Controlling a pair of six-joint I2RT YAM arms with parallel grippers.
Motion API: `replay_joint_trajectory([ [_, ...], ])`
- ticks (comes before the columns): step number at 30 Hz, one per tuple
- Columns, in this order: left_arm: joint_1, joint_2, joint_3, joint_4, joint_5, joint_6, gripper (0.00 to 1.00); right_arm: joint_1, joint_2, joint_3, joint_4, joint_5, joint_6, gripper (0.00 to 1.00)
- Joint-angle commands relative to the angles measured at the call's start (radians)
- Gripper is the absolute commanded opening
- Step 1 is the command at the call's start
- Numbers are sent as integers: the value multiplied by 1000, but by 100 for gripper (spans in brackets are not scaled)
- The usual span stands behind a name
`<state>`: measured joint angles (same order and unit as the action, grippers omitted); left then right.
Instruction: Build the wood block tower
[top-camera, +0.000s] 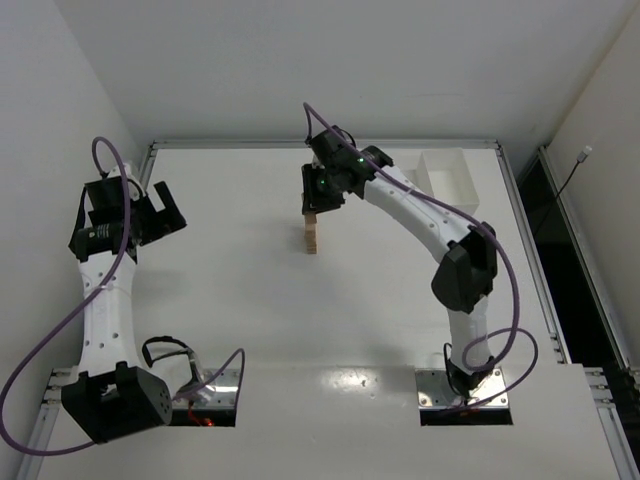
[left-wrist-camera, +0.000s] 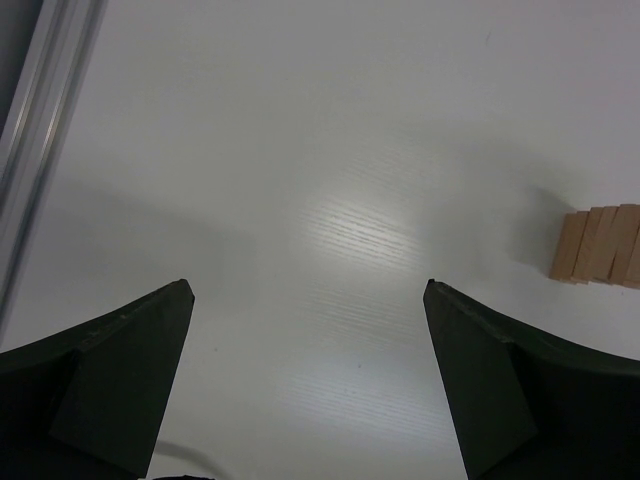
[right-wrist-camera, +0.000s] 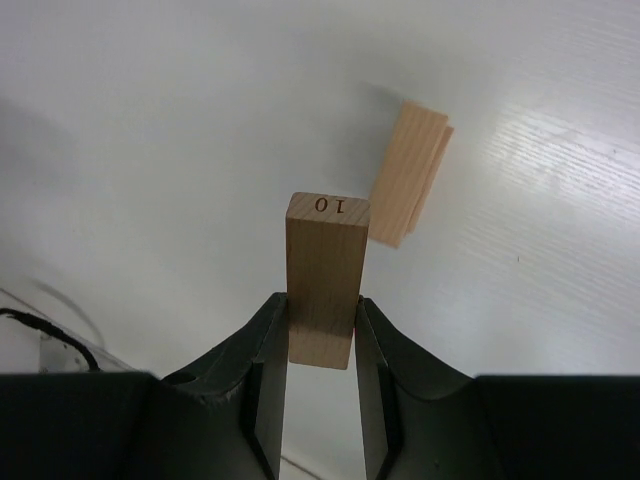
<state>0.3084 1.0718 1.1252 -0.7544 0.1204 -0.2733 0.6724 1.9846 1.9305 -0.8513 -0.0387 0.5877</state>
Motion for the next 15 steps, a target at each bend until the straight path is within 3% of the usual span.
replay_joint_trajectory([
  [1,-11,7,45,18,-27,-10,100,-17,60,134,-16,-26,26,0],
  [15,-11,36,53,18,-47,-10,100,-77,160,114,-6,-40,40,0],
])
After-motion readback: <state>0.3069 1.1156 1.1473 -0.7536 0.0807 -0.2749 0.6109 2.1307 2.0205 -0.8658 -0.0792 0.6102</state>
